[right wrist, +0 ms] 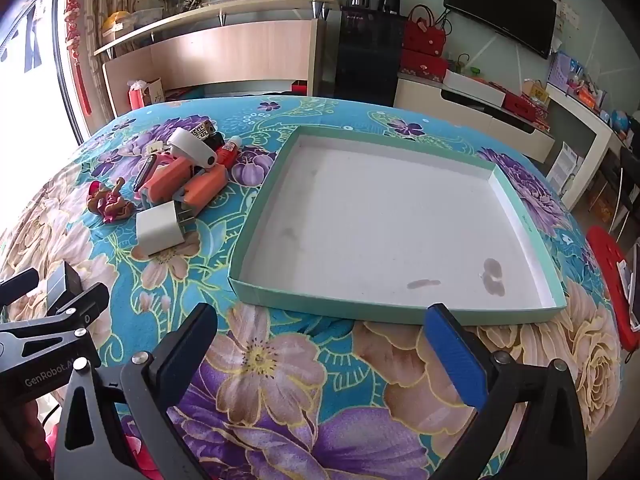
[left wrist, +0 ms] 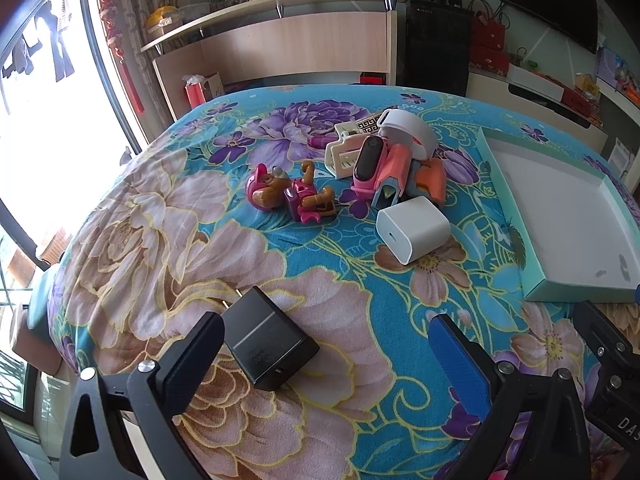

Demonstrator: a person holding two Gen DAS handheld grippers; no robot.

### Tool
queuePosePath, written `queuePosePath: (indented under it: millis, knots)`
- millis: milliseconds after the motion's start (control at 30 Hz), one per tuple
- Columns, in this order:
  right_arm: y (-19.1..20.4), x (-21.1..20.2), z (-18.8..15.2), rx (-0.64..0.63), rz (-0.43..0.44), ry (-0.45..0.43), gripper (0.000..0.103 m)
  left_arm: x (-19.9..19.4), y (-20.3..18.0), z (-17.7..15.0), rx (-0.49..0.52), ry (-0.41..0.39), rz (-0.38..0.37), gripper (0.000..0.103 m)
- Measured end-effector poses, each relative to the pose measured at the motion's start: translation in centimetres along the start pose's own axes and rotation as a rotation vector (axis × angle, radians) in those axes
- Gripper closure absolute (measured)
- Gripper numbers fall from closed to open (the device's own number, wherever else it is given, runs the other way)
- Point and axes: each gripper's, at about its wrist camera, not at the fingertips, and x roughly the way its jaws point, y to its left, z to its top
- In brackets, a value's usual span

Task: Organize rigid objects

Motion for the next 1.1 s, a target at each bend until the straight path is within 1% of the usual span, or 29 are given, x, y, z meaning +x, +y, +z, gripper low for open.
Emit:
queuePosePath:
  millis: [1100]
  knots:
    - [-0.11,-0.13,0.11,0.0,-0.007,0.003,0.0,0.08,-0.33,0.0,0.015,0.004,0.012,0.0]
